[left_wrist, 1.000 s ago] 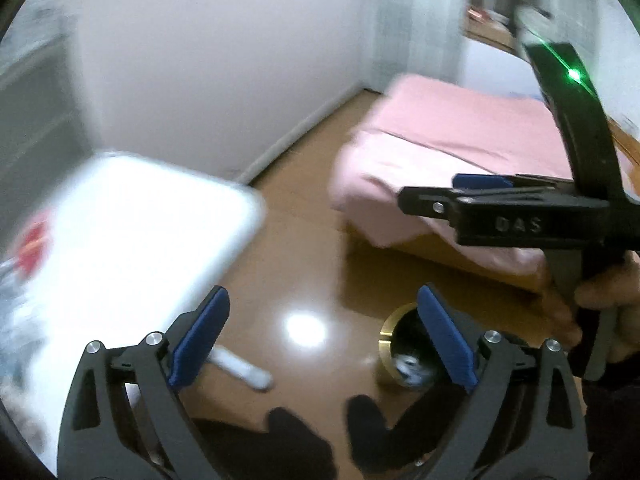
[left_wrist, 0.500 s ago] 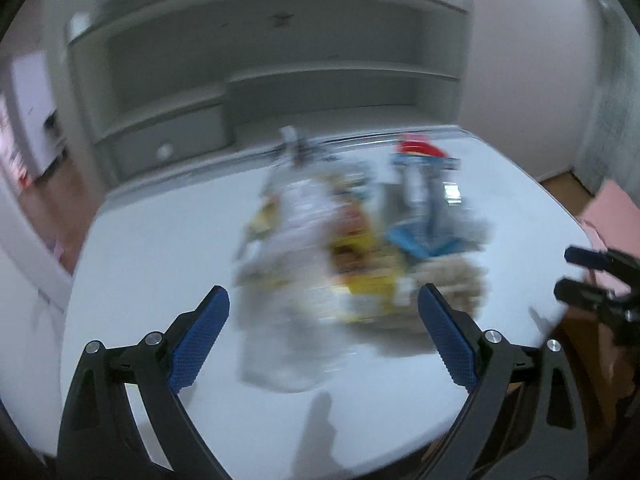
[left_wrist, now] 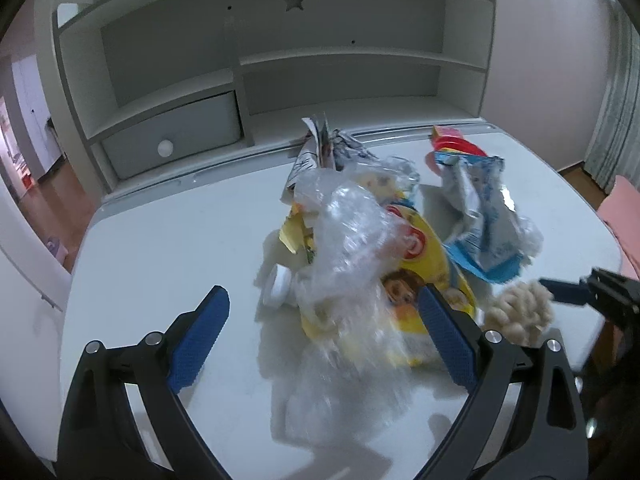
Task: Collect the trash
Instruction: 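Grasp the clear plastic bag with the left tool while the right grasps the beige knotted snack, then carry the plastic bag and beige snack in both tools over the bin, then open the left tool to drop the plastic bag while the right drops the snack, then move both open tools back to the desk, then grasp the yellow chip bag with the left tool while the right grasps the white plastic bag, then carry the chip bag and white bag in both tools over the bin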
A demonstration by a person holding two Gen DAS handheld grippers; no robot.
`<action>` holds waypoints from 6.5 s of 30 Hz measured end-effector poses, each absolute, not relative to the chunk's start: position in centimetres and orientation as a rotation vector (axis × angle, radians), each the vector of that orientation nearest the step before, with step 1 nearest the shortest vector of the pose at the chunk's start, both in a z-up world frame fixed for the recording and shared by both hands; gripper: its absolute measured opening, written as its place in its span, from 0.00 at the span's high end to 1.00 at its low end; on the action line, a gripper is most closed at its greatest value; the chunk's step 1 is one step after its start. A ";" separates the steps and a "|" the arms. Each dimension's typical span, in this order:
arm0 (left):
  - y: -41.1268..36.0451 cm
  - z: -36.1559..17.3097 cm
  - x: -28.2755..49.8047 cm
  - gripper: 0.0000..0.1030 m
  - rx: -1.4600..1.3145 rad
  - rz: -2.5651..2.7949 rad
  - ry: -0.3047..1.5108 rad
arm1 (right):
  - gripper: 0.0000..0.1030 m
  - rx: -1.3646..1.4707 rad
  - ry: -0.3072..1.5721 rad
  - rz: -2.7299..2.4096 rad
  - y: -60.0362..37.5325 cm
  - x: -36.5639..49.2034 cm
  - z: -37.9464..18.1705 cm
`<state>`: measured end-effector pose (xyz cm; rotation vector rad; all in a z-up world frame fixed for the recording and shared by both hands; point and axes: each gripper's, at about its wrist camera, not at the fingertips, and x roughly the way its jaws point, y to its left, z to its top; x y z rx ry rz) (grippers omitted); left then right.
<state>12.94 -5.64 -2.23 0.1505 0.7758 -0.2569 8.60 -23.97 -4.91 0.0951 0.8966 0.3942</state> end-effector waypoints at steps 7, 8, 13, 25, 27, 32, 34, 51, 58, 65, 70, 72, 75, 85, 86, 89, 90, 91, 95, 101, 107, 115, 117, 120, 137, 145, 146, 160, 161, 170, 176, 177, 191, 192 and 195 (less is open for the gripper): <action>-5.6 -2.7 14.2 0.36 0.165 -0.247 0.758 | 0.75 0.057 0.906 0.419 -22.7 8.5 -5.1; -5.7 -2.7 14.3 0.51 0.172 -0.255 0.764 | 0.77 0.058 0.899 0.419 -22.8 8.4 -4.9; -5.6 -2.4 14.1 0.75 0.169 -0.255 0.774 | 0.79 0.068 0.861 0.418 -23.2 7.8 -3.3; -6.6 3.2 10.6 0.76 0.157 -0.276 0.667 | 0.79 0.133 0.785 0.319 -28.9 4.4 -0.2; -8.5 4.0 9.8 0.76 0.176 -0.318 0.648 | 0.79 0.148 0.777 0.274 -31.0 3.4 0.1; -16.9 4.5 6.8 0.76 0.244 -0.509 0.612 | 0.79 0.209 0.766 0.123 -37.9 0.1 0.2; -20.6 4.1 5.4 0.76 0.265 -0.596 0.607 | 0.79 0.239 0.763 0.044 -41.3 -1.8 0.0; -48.3 -6.8 -9.5 0.76 0.460 -1.238 0.701 | 0.79 0.559 0.807 -0.606 -65.1 -24.8 -8.1; -55.2 -15.5 -15.0 0.76 0.560 -1.386 0.813 | 0.79 0.710 0.905 -0.743 -68.1 -33.1 -16.0; -57.6 -24.5 -17.8 0.76 0.660 -1.421 0.940 | 0.79 0.858 1.014 -0.767 -68.7 -36.7 -24.0; -58.1 -25.7 -19.0 0.76 0.700 -1.421 0.943 | 0.79 0.900 1.033 -0.756 -68.5 -37.6 -25.6; -58.3 -25.6 -19.0 0.76 0.687 -1.423 0.954 | 0.79 0.904 1.030 -0.755 -68.7 -37.8 -25.8; -58.7 -25.7 -19.0 0.76 0.687 -1.430 0.954 | 0.79 0.901 1.023 -0.753 -68.6 -37.8 -25.7; -59.5 -25.8 -19.5 0.39 0.679 -1.414 0.958 | 0.79 0.891 1.000 -0.747 -68.8 -37.8 -24.6; -59.5 -25.8 -19.4 0.39 0.677 -1.410 0.959 | 0.79 0.891 1.001 -0.746 -68.8 -37.7 -24.6; -59.4 -25.8 -19.0 0.39 0.664 -1.397 0.970 | 0.74 0.887 1.005 -0.742 -68.8 -37.6 -24.5; -59.4 -25.7 -18.8 0.38 0.657 -1.393 0.974 | 0.67 0.886 1.005 -0.741 -68.7 -37.5 -24.5; -59.3 -25.7 -18.7 0.37 0.655 -1.390 0.976 | 0.62 0.885 1.005 -0.741 -68.8 -37.4 -24.5; -58.9 -25.5 -18.1 0.32 0.644 -1.376 0.969 | 0.48 0.867 0.999 -0.737 -68.8 -37.0 -24.1; -57.5 -24.5 -17.1 0.21 0.614 -1.352 0.953 | 0.47 0.845 0.985 -0.723 -68.7 -35.6 -22.8; -54.1 -19.6 -15.7 0.15 0.546 -1.354 0.888 | 0.38 0.770 0.950 -0.685 -68.0 -32.0 -18.8; -44.8 -8.6 -10.3 0.13 0.438 -1.163 0.724 | 0.28 0.598 0.836 -0.504 -63.8 -21.9 -9.7; -41.4 -6.3 -7.9 0.12 0.391 -1.092 0.714 | 0.26 0.554 0.809 -0.431 -61.7 -18.6 -7.6; -35.5 -3.4 -4.0 0.12 0.339 -0.936 0.703 | 0.26 0.495 0.790 -0.308 -57.8 -13.3 -5.2; -12.1 -2.0 13.5 0.12 0.237 -0.239 0.831 | 0.26 0.246 0.875 0.138 -36.8 4.6 -3.8; -12.6 -4.0 15.1 0.77 0.264 -0.246 0.864 | 0.26 0.199 0.886 0.139 -34.3 7.6 -4.8; -12.2 -3.9 14.9 0.87 0.266 -0.242 0.859 | 0.26 0.190 0.887 0.143 -34.0 8.1 -4.9; -7.3 0.7 8.0 0.96 0.177 -0.265 0.744 | 0.55 0.120 0.906 0.138 -30.1 13.8 -5.8; -7.2 0.6 7.7 0.96 0.179 -0.263 0.745 | 0.59 0.108 0.911 0.134 -29.8 14.0 -5.9; -8.4 0.7 6.3 0.96 0.184 -0.294 0.738 | 0.64 0.103 0.866 0.083 -31.7 11.6 -4.3; -15.0 1.1 5.4 0.96 0.217 -0.440 0.703 | 0.64 0.158 0.822 -0.011 -38.0 6.6 -2.7; -16.3 1.1 5.2 0.96 0.224 -0.469 0.698 | 0.64 0.165 0.815 -0.034 -39.1 5.7 -2.4; -37.7 -0.8 -3.4 0.96 0.344 -1.001 0.661 | 0.64 0.357 0.783 -0.485 -58.4 -14.3 -3.2; -38.9 -1.1 -4.1 0.96 0.352 -1.030 0.663 | 0.64 0.370 0.786 -0.511 -59.3 -15.6 -3.5; -42.7 -2.6 -6.6 0.96 0.379 -1.131 0.683 | 0.64 0.424 0.799 -0.598 -61.9 -20.2 -5.0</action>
